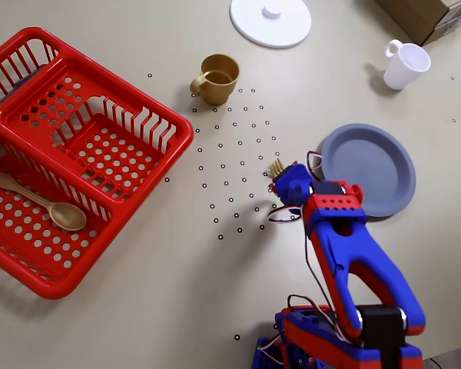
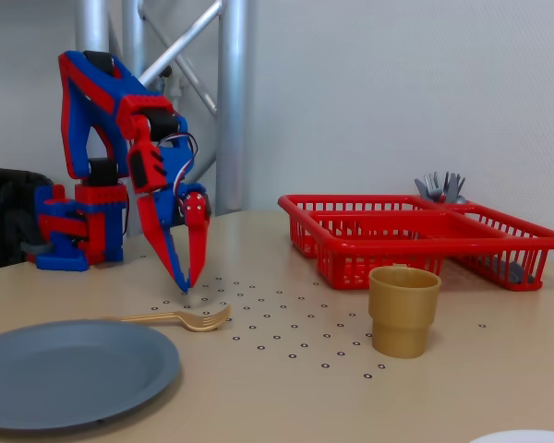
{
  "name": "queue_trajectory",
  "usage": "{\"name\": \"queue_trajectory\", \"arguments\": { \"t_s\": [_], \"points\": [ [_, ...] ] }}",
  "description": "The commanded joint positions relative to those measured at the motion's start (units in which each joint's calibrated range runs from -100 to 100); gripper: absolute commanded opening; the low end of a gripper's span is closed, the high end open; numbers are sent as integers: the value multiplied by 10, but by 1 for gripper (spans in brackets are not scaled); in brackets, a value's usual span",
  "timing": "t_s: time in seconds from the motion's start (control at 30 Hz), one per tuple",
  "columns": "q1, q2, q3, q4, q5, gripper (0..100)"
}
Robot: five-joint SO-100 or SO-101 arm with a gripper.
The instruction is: Push the fork on the left side of the plate
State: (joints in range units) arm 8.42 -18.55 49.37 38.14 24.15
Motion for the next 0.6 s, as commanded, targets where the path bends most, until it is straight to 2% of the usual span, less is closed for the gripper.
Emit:
{"name": "queue_trajectory", "arguments": {
  "t_s": [0.0,0.57],
  "points": [
    [-13,6,-57,-12,-8,0],
    [-30,141,-187,-12,-18,0]
  ]
}}
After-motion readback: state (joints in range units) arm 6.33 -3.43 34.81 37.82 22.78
